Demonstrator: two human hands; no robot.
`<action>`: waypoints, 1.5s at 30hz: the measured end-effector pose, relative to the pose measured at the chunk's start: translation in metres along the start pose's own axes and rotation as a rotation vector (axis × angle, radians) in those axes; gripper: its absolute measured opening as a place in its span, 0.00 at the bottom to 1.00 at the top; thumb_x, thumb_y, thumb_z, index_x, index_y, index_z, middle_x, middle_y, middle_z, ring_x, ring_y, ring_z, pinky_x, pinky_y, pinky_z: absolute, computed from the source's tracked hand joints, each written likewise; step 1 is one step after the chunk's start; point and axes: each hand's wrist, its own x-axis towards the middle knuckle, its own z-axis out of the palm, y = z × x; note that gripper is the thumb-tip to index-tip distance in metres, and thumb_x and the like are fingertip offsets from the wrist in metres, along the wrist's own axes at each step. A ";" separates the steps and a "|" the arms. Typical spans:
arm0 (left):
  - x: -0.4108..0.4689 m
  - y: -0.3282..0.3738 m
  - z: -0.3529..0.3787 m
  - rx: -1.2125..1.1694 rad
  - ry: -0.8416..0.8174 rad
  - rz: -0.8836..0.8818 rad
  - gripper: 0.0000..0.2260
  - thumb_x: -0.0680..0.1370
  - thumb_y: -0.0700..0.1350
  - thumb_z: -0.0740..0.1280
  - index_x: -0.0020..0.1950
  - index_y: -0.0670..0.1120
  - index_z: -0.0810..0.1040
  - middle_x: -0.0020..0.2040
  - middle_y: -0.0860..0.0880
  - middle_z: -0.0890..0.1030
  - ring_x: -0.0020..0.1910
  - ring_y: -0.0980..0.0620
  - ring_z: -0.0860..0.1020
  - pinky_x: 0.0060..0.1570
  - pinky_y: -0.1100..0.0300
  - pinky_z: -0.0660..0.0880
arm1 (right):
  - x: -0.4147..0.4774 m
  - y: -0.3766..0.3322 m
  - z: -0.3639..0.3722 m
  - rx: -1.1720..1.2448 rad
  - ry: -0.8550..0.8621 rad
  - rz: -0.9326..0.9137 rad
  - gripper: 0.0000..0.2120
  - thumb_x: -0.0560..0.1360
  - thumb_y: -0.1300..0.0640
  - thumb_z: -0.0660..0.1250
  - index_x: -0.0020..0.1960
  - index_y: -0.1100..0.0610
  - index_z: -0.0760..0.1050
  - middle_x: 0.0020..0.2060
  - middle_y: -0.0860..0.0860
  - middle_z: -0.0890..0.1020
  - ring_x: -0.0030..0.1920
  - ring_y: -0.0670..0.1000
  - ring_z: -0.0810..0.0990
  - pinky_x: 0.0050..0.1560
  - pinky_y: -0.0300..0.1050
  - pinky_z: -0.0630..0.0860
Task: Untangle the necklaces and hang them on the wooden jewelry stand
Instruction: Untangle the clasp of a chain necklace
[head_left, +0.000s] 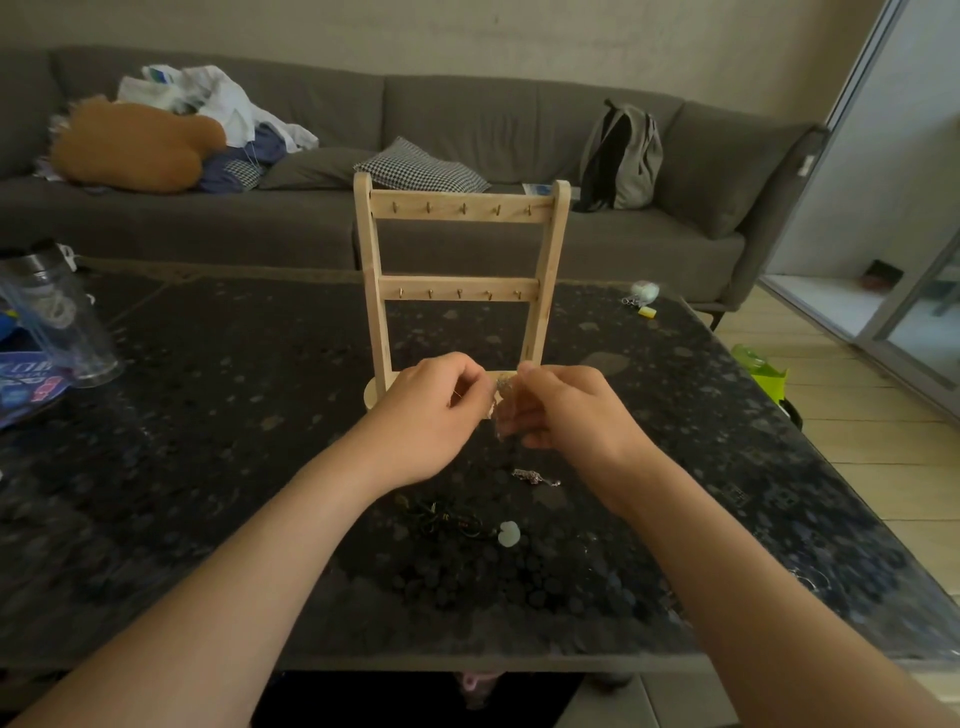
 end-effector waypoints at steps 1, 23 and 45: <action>0.000 0.000 -0.001 -0.013 0.002 -0.012 0.10 0.88 0.54 0.61 0.59 0.53 0.81 0.46 0.53 0.84 0.41 0.57 0.81 0.39 0.61 0.77 | -0.001 -0.001 -0.001 0.041 -0.022 0.007 0.16 0.86 0.51 0.64 0.53 0.60 0.85 0.45 0.55 0.89 0.46 0.51 0.88 0.51 0.48 0.82; 0.000 0.003 -0.001 -0.326 0.026 -0.195 0.09 0.88 0.50 0.64 0.60 0.54 0.84 0.52 0.53 0.87 0.52 0.56 0.86 0.65 0.46 0.81 | -0.005 0.000 -0.001 -0.113 0.093 -0.141 0.06 0.79 0.54 0.74 0.44 0.52 0.87 0.39 0.56 0.87 0.35 0.44 0.79 0.37 0.37 0.77; 0.002 0.008 0.002 -0.297 0.011 -0.191 0.13 0.90 0.52 0.59 0.64 0.52 0.82 0.58 0.51 0.85 0.61 0.54 0.81 0.71 0.45 0.76 | -0.003 -0.002 0.002 -0.073 -0.026 -0.027 0.16 0.82 0.51 0.66 0.42 0.54 0.88 0.46 0.47 0.89 0.56 0.49 0.83 0.62 0.50 0.77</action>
